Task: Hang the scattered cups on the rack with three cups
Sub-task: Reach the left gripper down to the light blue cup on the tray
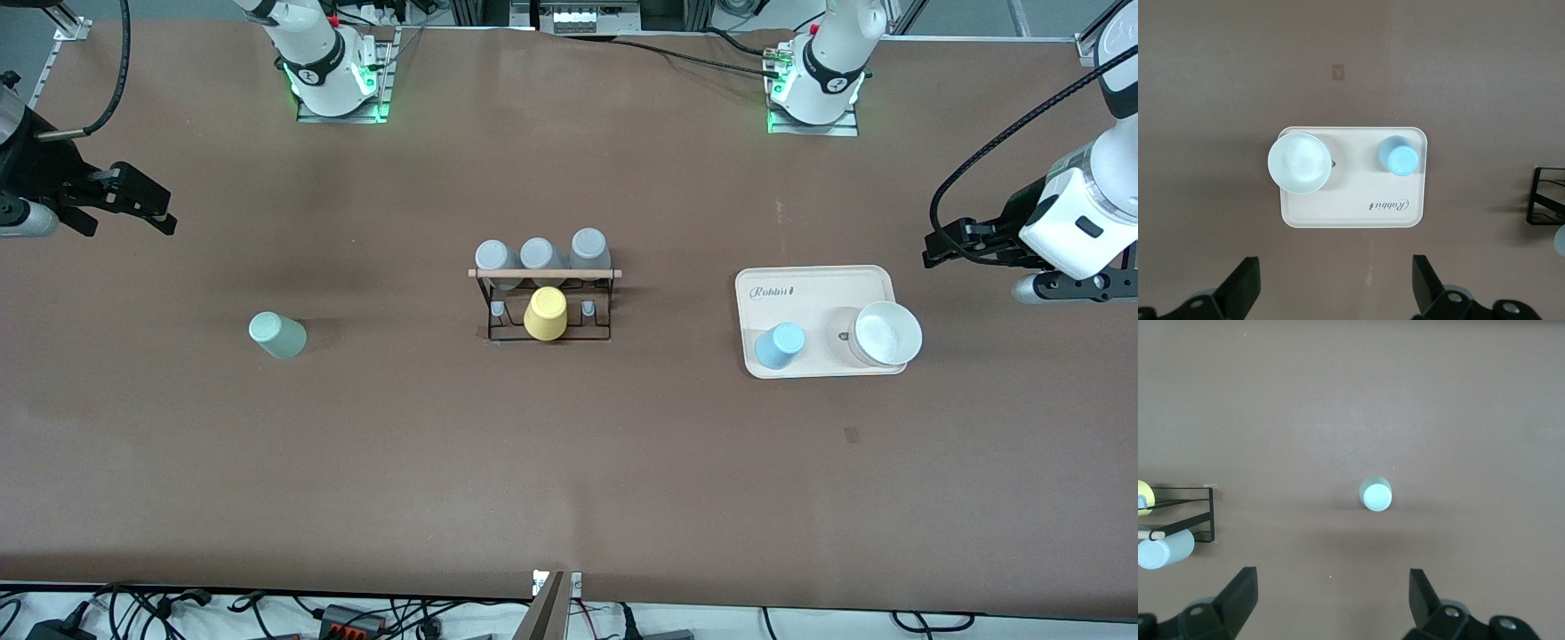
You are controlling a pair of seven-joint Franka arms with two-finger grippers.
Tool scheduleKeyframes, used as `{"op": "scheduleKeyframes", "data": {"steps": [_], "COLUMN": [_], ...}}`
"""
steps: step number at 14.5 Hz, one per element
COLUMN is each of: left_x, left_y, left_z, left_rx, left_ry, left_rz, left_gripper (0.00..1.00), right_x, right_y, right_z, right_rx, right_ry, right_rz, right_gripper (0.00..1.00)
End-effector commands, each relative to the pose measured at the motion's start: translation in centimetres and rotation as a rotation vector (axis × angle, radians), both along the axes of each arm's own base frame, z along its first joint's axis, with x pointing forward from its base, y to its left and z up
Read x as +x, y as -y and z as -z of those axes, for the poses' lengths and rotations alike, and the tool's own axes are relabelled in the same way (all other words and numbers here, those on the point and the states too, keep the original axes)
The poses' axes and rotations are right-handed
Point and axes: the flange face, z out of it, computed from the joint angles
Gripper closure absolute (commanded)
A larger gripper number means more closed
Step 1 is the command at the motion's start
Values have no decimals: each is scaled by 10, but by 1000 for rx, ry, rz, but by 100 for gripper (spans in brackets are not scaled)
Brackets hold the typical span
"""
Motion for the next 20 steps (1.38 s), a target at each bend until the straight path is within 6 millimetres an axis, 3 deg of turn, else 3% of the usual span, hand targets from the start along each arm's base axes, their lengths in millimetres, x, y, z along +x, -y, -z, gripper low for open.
{"op": "scheduleKeyframes", "data": {"steps": [1, 4, 5, 7, 11, 15, 16, 17, 18, 20], "left_x": [-5, -1, 10, 22, 58, 75, 76, 75, 74, 77], "left_y": [-2, -3, 3, 13, 59, 76, 88, 98, 108, 104], "left_z": [-5, 0, 25, 40, 126, 225, 249, 268, 272, 293], "left_rx": [9, 10, 2, -14, -29, -47, -48, -49, -36, -6], "left_ry": [3, -5, -47, -47, -52, -127, -131, -136, -126, -111], "left_rz": [6, 4, 16, 29, 93, 108, 124, 134, 157, 170], "left_gripper": [0, 0, 0, 0, 0, 0, 0, 0, 0, 0], "right_x": [-1, 3, 2, 2, 1, 1, 1, 1, 1, 1], "right_y": [1, 4, 4, 2, 1, 2, 3, 3, 3, 3], "right_z": [-3, -4, -4, -5, -4, -5, -5, -5, -5, -4], "right_rx": [24, 23, 16, 14, 17, 17, 17, 17, 17, 15], "right_ry": [-14, -6, -7, -7, -11, -9, -8, -8, -6, -8], "right_rz": [-12, -11, -18, -18, 1, 5, 7, 8, 8, 8], "right_gripper": [0, 0, 0, 0, 0, 0, 0, 0, 0, 0]}}
